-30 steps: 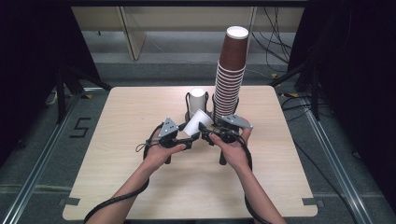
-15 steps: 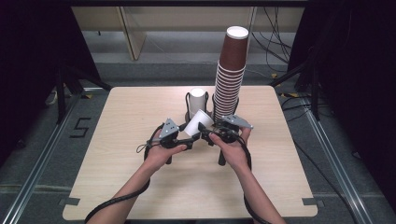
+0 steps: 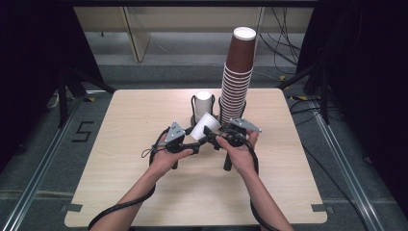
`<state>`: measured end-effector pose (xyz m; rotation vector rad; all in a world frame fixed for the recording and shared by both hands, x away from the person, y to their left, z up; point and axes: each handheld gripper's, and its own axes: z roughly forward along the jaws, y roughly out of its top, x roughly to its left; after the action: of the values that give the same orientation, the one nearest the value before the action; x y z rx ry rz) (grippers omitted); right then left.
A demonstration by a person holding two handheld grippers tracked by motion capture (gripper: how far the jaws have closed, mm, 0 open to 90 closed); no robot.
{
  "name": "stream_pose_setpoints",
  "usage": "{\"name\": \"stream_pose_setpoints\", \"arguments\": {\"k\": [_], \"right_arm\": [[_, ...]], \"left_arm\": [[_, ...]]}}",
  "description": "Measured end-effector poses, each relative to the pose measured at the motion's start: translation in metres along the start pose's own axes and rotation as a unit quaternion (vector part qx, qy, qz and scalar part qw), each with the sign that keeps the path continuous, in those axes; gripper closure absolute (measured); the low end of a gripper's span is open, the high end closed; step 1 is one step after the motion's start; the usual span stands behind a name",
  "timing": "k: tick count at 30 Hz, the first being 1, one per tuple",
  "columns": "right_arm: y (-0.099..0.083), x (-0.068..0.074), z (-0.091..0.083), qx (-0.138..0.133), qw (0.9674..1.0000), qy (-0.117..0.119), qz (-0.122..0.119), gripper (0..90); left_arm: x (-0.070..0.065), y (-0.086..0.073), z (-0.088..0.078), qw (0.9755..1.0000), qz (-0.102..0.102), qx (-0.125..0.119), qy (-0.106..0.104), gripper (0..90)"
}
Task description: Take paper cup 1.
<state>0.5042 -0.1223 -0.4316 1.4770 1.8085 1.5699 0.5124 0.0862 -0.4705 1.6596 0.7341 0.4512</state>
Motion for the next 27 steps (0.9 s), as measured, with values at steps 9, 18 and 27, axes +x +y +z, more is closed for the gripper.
{"name": "stream_pose_setpoints", "arguments": {"k": [9,18,27], "right_arm": [[-0.0009,-0.0008,0.0019,0.003,0.9998,0.007,0.021,16.1],[-0.0011,-0.0014,0.0031,0.005,0.9996,0.011,0.025,16.3],[-0.0012,-0.0019,0.0038,0.004,0.9992,0.016,0.037,15.7]], "left_arm": [[-0.0007,-0.0003,0.0008,1.0,0.001,0.0,0.001,34.9],[-0.0019,0.0007,0.0012,1.0,0.001,-0.005,0.001,34.9],[-0.0024,0.0,0.0018,1.0,-0.001,-0.007,0.003,34.9]]}}
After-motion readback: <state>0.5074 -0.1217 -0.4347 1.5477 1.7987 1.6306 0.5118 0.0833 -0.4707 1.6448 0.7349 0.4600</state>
